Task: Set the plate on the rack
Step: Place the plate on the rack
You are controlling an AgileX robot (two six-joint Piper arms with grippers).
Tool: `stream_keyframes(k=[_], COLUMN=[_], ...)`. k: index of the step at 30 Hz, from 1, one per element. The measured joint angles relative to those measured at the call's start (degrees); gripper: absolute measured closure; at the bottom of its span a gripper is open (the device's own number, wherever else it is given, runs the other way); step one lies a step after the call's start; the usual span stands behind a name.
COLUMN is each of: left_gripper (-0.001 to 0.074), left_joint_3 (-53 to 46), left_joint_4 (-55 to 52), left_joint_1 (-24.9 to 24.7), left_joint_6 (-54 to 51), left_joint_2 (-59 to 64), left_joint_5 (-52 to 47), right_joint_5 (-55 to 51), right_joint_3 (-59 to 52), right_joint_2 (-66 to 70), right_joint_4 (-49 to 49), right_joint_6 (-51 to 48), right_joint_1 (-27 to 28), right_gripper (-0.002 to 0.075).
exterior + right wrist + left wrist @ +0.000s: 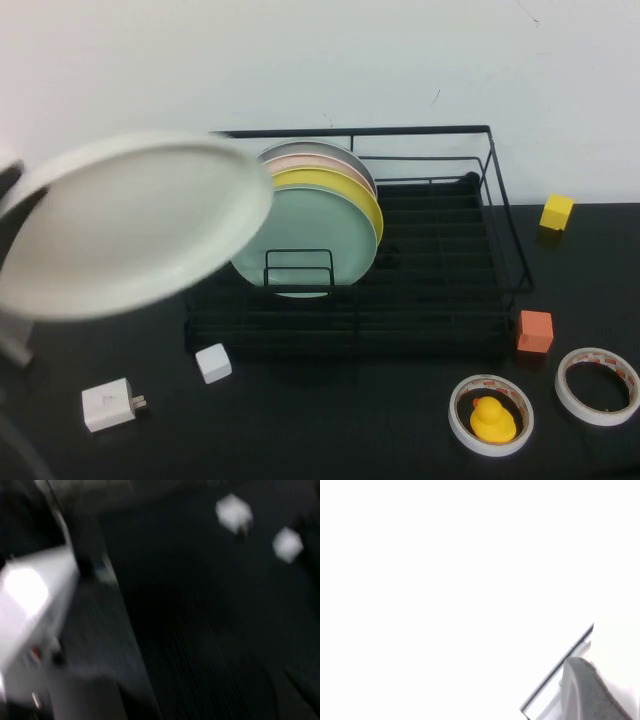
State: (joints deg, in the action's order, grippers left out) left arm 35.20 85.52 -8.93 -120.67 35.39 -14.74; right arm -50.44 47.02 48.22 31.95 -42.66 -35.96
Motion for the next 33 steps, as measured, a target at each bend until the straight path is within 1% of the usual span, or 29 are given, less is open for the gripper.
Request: stream_keyframes(k=[2, 5, 7, 10, 14, 18, 24, 28, 33], left_gripper=[0.0678, 0.0678, 0.0678, 0.0678, 0.0678, 0.0678, 0.0678, 0.0678, 0.0678], left_joint_3=[2.08, 4.73, 6.32, 9.28, 14.13, 17.97, 21.51, 22.42, 24.11], left_joint_4=[6.74, 10.59, 11.27, 11.61, 11.61, 11.61, 11.61, 11.61, 11.61], left_joint_1=[-0.94, -2.03, -2.38, -2.87, -2.91, -2.91, -2.91, -2.91, -2.91], left_joint_6=[-11.29, -24.74, -30.41, -37.06, -40.45, -43.99, -48.16, -51.56, -52.88], left_joint_2=[3.97, 9.98, 14.09, 21.64, 31.01, 38.69, 47.18, 52.14, 56.1], left_joint_5=[-0.11, -1.63, -3.74, -7.52, -11.37, -12.86, -14.95, -15.5, -15.65], right_joint_5=[-3.59, -6.76, -7.37, -7.56, -7.7, -6.4, -3.47, -1.12, -0.32], right_joint_3=[0.0, 0.0, -0.09, -1.53, -5.77, -11.31, -18.81, -20.46, -20.7], right_joint_2=[-1.27, -3.32, -4.82, -7.4, -11.41, -17.44, -24.95, -27.99, -29.11], right_joint_4=[-7.59, -15.49, -19.14, -21.25, -22.14, -23.43, -26.47, -27.04, -27.93], right_joint_6=[5.08, 10.08, 12.19, 13.26, 13.73, 14.83, 20.95, 23.39, 23.94], right_joint_1=[0.0, 0.0, 0.0, 0.0, 0.0, 0.0, 0.0, 0.0, 0.0], right_gripper=[0.0727, 0.0727, 0.0727, 0.0728, 0.0728, 0.0728, 0.0728, 0.0728, 0.0728])
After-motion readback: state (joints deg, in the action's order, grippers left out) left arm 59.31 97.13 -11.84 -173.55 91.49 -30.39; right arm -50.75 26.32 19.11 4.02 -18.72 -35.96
